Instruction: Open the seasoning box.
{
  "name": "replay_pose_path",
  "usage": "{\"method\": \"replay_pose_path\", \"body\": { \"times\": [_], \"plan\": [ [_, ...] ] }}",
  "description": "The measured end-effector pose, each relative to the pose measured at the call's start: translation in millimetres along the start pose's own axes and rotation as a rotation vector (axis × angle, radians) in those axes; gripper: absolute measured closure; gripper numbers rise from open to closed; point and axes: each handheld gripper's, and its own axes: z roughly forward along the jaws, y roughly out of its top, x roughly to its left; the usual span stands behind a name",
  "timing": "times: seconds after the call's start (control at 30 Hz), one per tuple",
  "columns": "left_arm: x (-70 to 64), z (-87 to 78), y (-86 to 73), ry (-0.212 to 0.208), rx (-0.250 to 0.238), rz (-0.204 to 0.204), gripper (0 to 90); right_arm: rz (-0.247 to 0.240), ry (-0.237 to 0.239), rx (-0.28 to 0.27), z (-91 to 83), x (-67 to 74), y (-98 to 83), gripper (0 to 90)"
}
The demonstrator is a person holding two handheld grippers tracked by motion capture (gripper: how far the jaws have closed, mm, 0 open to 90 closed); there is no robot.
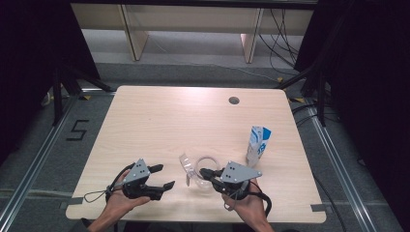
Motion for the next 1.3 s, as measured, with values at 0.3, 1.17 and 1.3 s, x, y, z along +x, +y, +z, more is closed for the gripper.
{"method": "replay_pose_path", "body": {
  "times": [0.3,1.17,1.3],
  "plan": [
    [4.9,-1.8,-2.0,0.011,-0.01,-0.023,24.3,0.036,-0.057,-0.014,-12.7,-9.7,-5.2,76.5],
    [6.3,-2.5,-3.0,0.041,0.003,-0.025,16.8,0.253,-0.529,0.02,-81.5,-35.5,-58.6,32.2],
    [6.1,-1.0,-3.4,0.029,0.003,-0.022,16.8,0.302,-0.597,0.033,-85.5,-38.2,-63.4,24.2]
  ]
}}
